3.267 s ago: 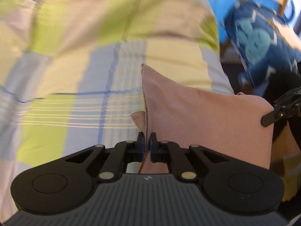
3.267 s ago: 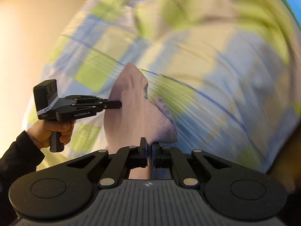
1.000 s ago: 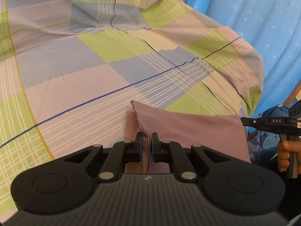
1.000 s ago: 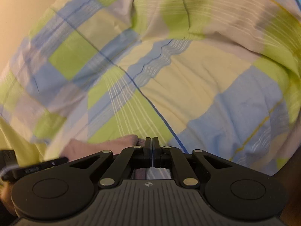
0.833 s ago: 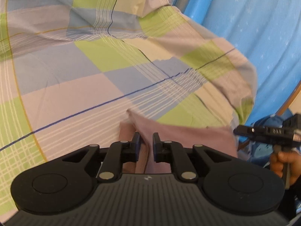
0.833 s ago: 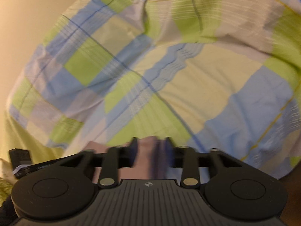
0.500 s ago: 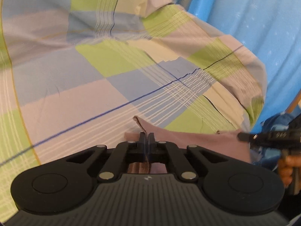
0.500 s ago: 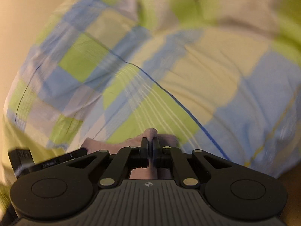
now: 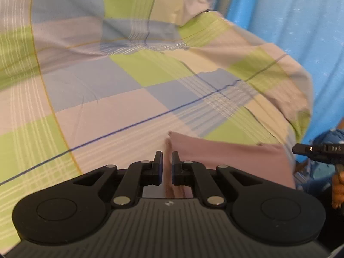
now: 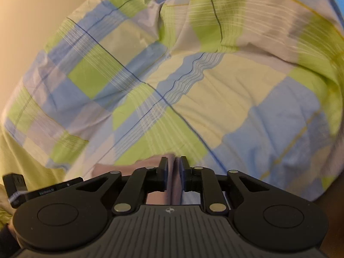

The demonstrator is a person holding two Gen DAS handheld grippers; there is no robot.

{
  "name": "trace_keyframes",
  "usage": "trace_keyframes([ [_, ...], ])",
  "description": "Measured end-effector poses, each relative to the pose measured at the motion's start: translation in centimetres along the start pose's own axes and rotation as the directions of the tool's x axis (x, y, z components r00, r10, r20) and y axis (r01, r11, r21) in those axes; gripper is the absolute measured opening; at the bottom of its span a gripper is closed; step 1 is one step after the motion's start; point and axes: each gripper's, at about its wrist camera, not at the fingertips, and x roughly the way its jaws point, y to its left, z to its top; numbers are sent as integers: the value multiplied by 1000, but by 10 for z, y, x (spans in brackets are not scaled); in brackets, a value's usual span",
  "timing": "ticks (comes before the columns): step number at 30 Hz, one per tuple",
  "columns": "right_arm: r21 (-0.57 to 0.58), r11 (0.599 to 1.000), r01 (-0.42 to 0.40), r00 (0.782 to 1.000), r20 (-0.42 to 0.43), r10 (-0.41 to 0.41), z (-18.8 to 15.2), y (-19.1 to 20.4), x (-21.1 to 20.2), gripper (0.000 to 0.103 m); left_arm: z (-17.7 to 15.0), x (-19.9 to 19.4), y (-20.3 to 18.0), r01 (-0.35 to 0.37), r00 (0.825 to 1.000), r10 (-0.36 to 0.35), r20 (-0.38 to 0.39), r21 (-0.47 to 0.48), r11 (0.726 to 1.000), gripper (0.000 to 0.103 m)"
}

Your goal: Fold clothes

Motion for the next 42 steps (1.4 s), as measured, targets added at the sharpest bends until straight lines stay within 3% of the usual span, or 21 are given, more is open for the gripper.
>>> trace_keyframes([
  [2, -17, 1000, -24, 999, -47, 24, -15, 4, -6, 32, -12, -14, -5, 38, 999, -38, -6, 16, 999, 15],
  [5, -38, 998, -57, 991, -121, 52, -39, 8, -10, 32, -34, -22, -13, 103, 994, -101, -50, 35, 994, 17],
  [7, -52, 998, -45, 985, -170, 35, -55, 10, -6, 32, -48, -19, -18, 108, 989, -101, -106, 65, 992, 17],
  [9, -109, 994, 1, 977, -212, -24, -67, 15, -1, 31, -61, -20, -21, 85, 991, -70, -112, 133, 988, 15],
  [11, -158, 985, 66, 964, -243, -104, -77, 17, 0, 31, -62, -24, -20, 62, 992, -45, -122, 140, 988, 11],
  [14, -177, 978, 114, 963, -224, -153, -78, 18, -17, 31, -62, -36, -29, -47, 986, 88, -142, 271, 962, 11],
  [17, -309, 944, 115, 974, -152, -169, -77, 39, -38, 32, -70, -52, -49, -143, 971, 217, -102, 480, 865, 11],
  [19, -472, 876, 97, 981, -106, -166, -86, 64, -46, 33, -78, -64, -68, -145, 973, 222, -59, 590, 794, 19],
  [21, -675, 734, 70, 983, -78, -166, -108, 94, -43, 33, -90, -69, -88, -114, 981, 191, -32, 700, 705, 29],
  [25, -921, 388, 33, 982, -42, -183, -162, 132, -22, 29, -122, -55, -125, -51, 979, 199, -39, 901, 431, 29],
  [27, -964, 263, 39, 982, -12, -188, -181, 141, -9, 29, -134, -42, -134, -36, 977, 210, -35, 946, 323, 29],
  [29, -982, 184, 47, 982, 11, -190, -194, 147, 5, 29, -144, -31, -140, -56, 979, 205, 8, 971, 231, 29],
  [30, -988, 148, 48, 981, 19, -195, -200, 149, 12, 29, -147, -27, -142, -73, 979, 201, 34, 980, 188, 29],
  [32, -997, 37, 73, 968, 62, -242, -212, 145, 25, 29, -152, -21, -142, -103, 978, 192, 81, 989, 110, 29],
  [34, -994, -58, 91, 957, 103, -273, -219, 138, 32, 29, -154, -21, -136, -131, 973, 198, 116, 989, 64, 29],
  [36, -989, -91, 119, 940, 141, -311, -216, 124, 31, 29, -154, -21, -128, -154, 967, 211, 140, 987, 51, 29],
  [38, -985, -84, 148, 925, 168, -341, -209, 110, 30, 24, -154, -22, -120, -176, 961, 224, 163, 984, 39, 28],
  [40, -987, -59, 147, 926, 158, -343, -203, 103, 28, 21, -155, -21, -118, -187, 958, 225, 175, 982, 32, 23],
  [42, -989, -64, 131, 930, 145, -338, -200, 102, 26, 9, -155, -18, -120, -169, 957, 239, 162, 986, 10, 4],
])
